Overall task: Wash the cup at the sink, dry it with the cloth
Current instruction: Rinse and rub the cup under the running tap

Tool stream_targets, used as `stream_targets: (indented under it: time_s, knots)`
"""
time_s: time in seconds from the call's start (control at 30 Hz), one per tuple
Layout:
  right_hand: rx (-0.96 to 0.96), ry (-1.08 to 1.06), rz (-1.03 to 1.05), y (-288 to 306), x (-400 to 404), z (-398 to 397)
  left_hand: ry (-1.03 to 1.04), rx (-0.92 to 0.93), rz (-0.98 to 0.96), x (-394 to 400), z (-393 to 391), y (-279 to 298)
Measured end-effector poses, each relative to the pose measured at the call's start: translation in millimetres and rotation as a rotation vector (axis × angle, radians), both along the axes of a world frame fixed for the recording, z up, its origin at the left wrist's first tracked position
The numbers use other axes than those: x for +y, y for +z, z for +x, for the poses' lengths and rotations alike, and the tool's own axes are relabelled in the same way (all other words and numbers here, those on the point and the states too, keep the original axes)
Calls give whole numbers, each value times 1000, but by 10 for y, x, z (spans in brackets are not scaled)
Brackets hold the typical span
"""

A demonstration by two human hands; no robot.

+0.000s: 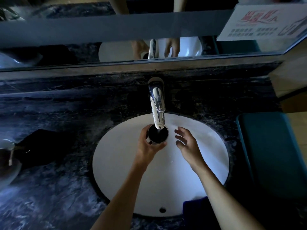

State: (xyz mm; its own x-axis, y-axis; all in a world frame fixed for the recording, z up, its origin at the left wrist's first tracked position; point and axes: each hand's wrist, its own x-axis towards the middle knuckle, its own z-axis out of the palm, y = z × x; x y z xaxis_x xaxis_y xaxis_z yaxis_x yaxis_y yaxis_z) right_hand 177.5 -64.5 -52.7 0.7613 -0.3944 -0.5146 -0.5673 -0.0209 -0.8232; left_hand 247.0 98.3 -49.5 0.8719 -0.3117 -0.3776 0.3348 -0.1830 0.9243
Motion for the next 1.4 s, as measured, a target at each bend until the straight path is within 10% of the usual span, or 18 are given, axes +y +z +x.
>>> stream_targets:
  time_s: [0.63,1.4]
  knots:
    - [9,-174,90,111,-88,-18,245,633,-111,-95,60,-58]
    - [97,28,196,277,147,263,276,817,-204,-234,204,-72]
